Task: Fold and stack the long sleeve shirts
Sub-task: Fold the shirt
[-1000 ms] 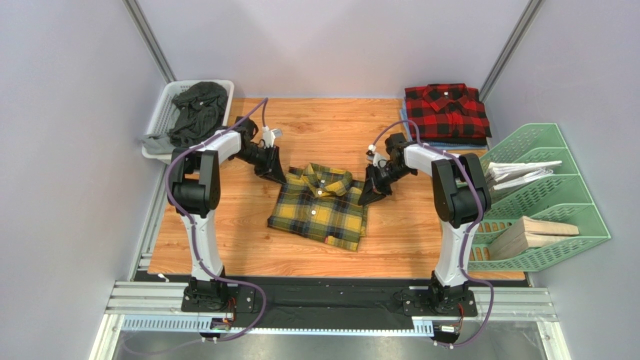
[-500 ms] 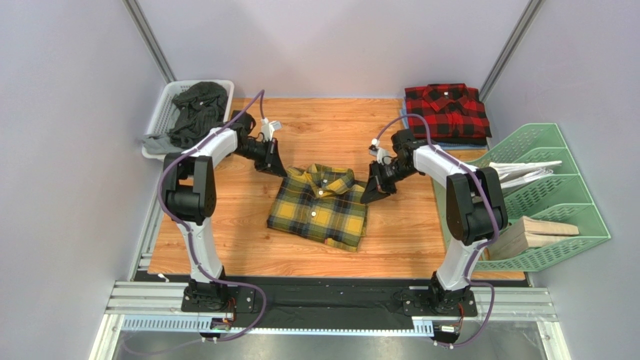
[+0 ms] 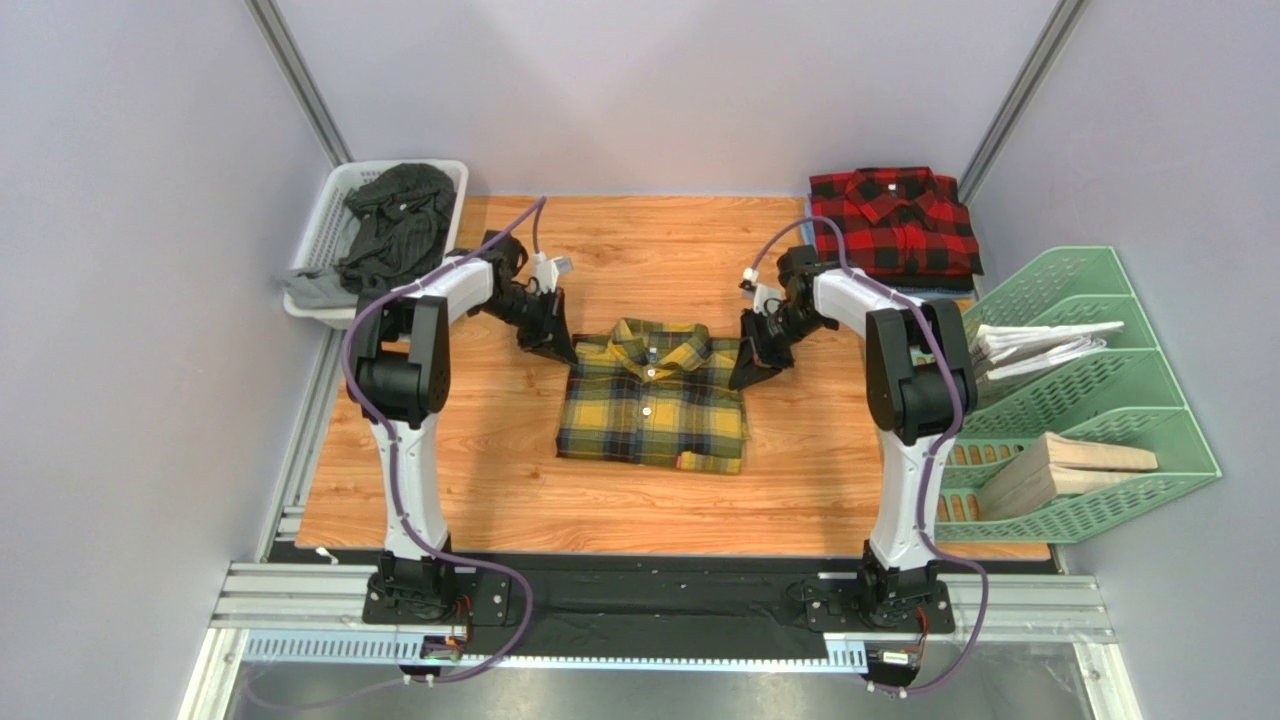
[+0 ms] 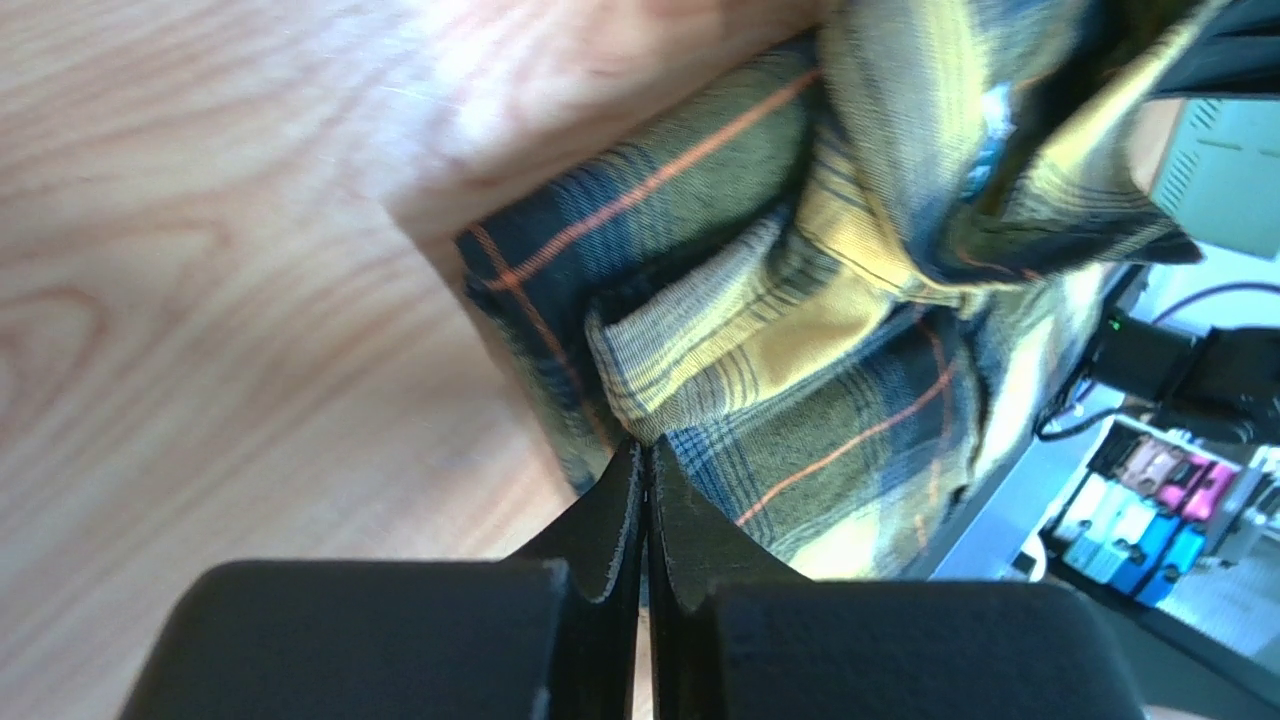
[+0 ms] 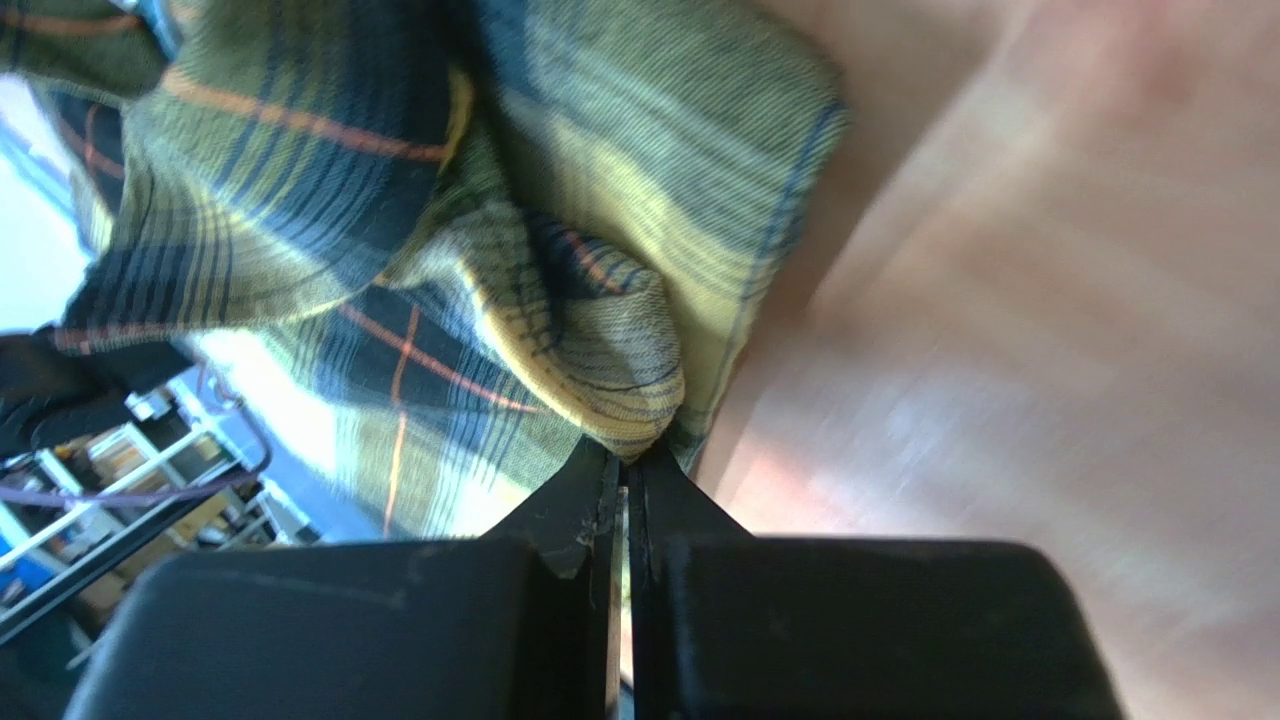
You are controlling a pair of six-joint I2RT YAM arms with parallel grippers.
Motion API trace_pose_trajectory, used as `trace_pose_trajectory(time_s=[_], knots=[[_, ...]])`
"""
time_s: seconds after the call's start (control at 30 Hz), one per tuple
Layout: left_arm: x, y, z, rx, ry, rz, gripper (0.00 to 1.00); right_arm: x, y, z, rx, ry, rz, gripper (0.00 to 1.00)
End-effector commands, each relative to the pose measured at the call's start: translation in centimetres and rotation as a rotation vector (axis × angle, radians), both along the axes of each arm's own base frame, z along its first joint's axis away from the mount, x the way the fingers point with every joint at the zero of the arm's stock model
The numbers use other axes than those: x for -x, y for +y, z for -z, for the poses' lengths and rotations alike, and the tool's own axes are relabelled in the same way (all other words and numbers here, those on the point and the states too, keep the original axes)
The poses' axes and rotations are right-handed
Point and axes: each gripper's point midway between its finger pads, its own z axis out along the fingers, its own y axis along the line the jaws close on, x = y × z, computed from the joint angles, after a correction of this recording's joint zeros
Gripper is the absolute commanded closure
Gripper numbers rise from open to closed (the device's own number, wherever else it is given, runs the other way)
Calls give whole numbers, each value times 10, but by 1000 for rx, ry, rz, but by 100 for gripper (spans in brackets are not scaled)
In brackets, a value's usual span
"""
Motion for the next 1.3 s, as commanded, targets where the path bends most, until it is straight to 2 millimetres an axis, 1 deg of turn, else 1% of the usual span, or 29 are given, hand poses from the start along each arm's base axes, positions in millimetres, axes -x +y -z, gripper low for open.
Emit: trace_pose_trajectory(time_s=[0.0,0.13,0.17,0.2,0.23,0.27,0.3,0.33,0.37,0.4,0.43,0.47,0.5,0.53,0.57,0.63,0.7,0.73,0.77,0.8,0.83,0.87,0.93,0.97,1.03,1.07,1.1,1.2,1.27], knots=[[-28,4,-6,-51,-56,-54,100,-32,-9,5,70,-82,8,100],[-33,6,-14,-61,-97,-43,98,-45,-5,-1,61,-110,28,100],[-33,4,-19,-40,-112,-27,91,-50,-5,-8,55,-132,30,98],[-33,2,-25,-20,-128,-17,73,-52,-4,-12,51,-144,27,94],[-34,2,-41,-7,-171,-10,65,-53,-4,-17,44,-164,11,88],[-34,2,-54,3,-225,12,55,-53,0,-34,8,-186,-6,72],[-33,2,-63,10,-280,25,50,-51,1,-45,-7,-198,-12,63],[-32,3,-99,16,-393,34,46,-49,0,-54,-19,-242,-55,57],[-30,6,-112,2,-465,55,20,-46,-2,-80,-42,-307,-73,44],[-25,8,-125,-6,-516,66,18,-39,-4,-87,-44,-328,-91,40],[-17,12,-158,-14,-618,74,16,-35,-7,-97,-48,-365,-108,36],[-13,16,-173,-36,-694,94,1,-30,-7,-113,-78,-420,-135,20],[-7,17,-180,-37,-742,106,1,-18,-7,-133,-99,-476,-149,11],[5,16,-208,-19,-842,123,1,-11,-4,-145,-123,-515,-159,4],[18,9,-220,39,-887,164,1,-5,5,-155,-175,-532,-163,0],[35,2,-224,119,-885,135,1,16,17,-160,-244,-499,-156,0],[58,-10,-214,234,-726,123,1,36,41,-161,-343,-387,-144,0],[66,-19,-201,296,-621,132,2,49,47,-146,-364,-308,-129,0],[89,-39,-197,390,-454,148,7,57,63,-147,-422,-294,-157,0],[104,-49,-182,420,-342,161,7,65,72,-145,-445,-204,-114,0],[119,-64,-172,445,-272,200,4,76,80,-132,-461,-134,-107,0],[127,-71,-168,464,-184,162,1,83,94,-133,-509,-126,-143,0],[134,-83,-147,512,-173,148,1,92,104,-125,-517,-60,-121,0],[142,-90,-139,507,-107,126,1,99,110,-113,-514,-47,-133,0],[145,-98,-113,504,-30,122,1,100,115,-99,-504,15,-86,0],[142,-98,-100,477,-11,105,1,98,116,-81,-497,37,-71,0],[139,-97,-75,435,57,74,1,98,114,-72,-482,54,-60,0],[130,-83,-22,348,188,-24,1,97,99,-33,-418,127,-28,0],[126,-66,1,274,221,-83,1,98,81,-10,-372,204,15,0]])
